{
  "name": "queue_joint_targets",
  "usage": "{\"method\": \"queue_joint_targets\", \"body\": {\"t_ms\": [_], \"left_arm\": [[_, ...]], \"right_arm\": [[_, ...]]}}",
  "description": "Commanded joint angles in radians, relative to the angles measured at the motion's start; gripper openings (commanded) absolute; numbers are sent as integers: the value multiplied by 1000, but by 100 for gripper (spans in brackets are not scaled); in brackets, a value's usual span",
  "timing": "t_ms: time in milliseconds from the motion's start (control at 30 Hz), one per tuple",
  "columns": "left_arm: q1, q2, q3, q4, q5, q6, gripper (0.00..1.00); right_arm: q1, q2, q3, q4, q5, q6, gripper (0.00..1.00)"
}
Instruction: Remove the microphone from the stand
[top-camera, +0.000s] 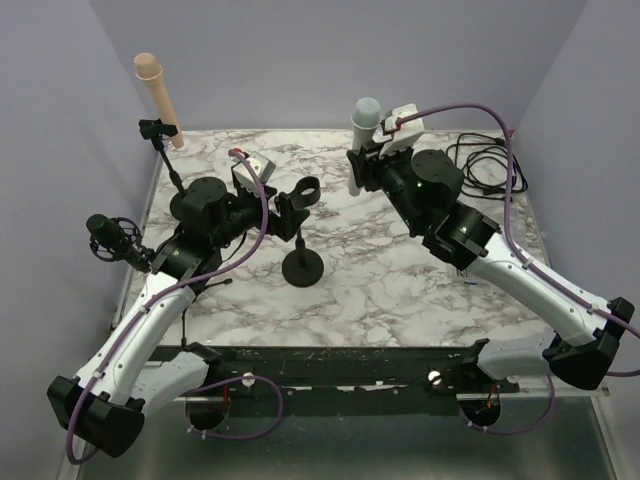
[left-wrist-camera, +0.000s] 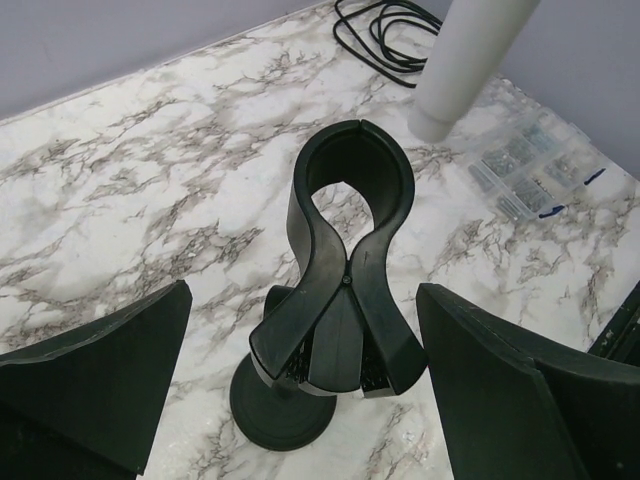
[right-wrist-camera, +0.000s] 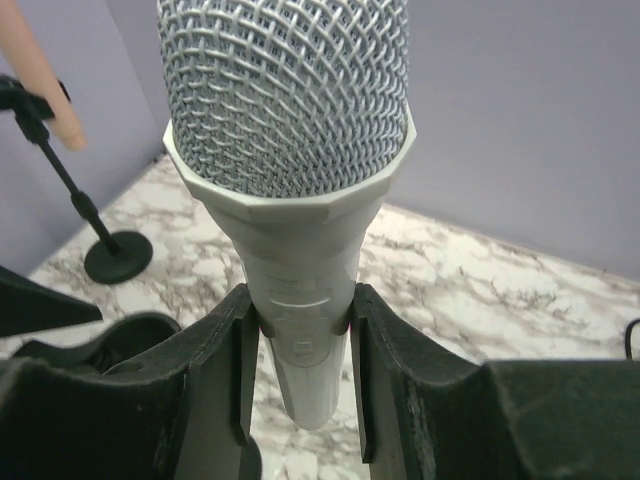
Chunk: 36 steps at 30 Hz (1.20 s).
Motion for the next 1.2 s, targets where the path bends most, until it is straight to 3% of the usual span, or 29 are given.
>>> {"method": "queue_joint_targets", "body": {"t_ms": [0, 333, 633, 1067, 1167], "left_arm": [[1, -17, 55, -60, 21, -4, 98], [0, 35, 155, -122, 29, 38, 80], [-22, 65, 157, -133, 41, 59, 48], [-139, 99, 59, -183, -164, 32, 11], [-137, 127, 44, -197, -164, -14, 8]], "right_arm": [[4, -36, -75, -131, 51, 95, 1], [5, -37, -249, -489, 78, 315, 1], [4, -31, -318, -545, 76, 415, 1], [4, 8, -293, -616, 145, 448, 1], [3, 6, -301, -614, 159, 445, 1]]}}
